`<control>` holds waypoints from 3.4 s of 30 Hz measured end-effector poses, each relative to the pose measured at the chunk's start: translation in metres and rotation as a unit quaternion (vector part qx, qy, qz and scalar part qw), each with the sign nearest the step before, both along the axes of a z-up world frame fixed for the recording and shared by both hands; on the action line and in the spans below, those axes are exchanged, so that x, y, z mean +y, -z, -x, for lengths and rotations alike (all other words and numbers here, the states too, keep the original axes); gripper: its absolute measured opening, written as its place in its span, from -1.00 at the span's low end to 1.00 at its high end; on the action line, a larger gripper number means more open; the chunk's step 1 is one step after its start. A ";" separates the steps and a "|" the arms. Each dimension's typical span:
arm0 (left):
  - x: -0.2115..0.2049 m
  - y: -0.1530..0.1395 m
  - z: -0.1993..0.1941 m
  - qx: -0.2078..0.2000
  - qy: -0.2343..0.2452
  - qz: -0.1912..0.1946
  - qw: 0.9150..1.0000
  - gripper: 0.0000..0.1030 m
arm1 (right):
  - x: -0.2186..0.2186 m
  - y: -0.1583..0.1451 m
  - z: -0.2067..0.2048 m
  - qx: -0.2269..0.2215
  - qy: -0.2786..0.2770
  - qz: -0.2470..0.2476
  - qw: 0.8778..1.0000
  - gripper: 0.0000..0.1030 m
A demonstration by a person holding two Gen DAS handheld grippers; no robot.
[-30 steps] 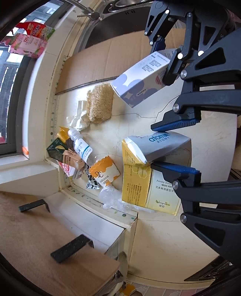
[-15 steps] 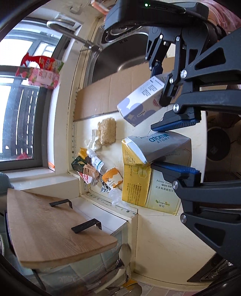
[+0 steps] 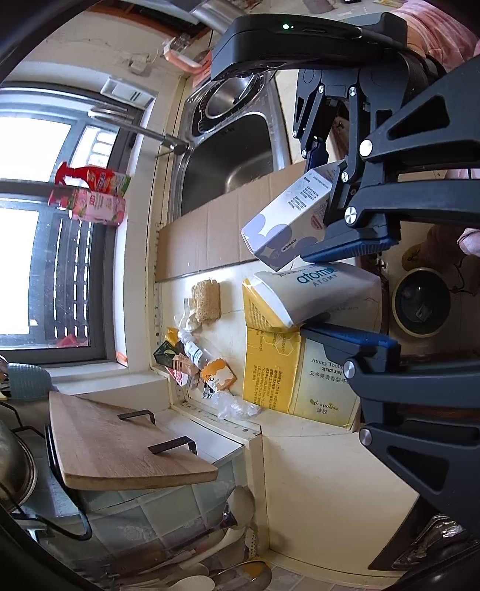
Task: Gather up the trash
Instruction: 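Carry the yellow box and white carton down over the trash bin, then open both tools over the bin to drop the box and carton, then raise both open tools back up toward the trash pile on the counter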
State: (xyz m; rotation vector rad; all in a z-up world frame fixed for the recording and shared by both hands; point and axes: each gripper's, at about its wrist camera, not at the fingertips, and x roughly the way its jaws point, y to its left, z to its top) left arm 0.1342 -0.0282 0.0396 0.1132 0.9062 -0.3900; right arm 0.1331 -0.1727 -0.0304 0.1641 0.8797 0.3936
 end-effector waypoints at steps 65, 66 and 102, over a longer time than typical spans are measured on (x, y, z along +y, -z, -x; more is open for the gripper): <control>0.069 0.493 0.056 0.335 -0.075 -0.017 0.939 0.41 | 0.095 0.451 0.019 0.369 -0.038 0.058 0.927 -0.14; 0.069 0.497 0.055 0.333 -0.078 -0.020 0.939 0.42 | 0.093 0.453 0.018 0.369 -0.035 0.057 0.927 -0.13; 0.060 0.281 0.059 0.211 -0.028 -0.033 0.977 0.50 | 0.077 0.243 0.062 0.259 -0.039 0.013 0.965 -0.12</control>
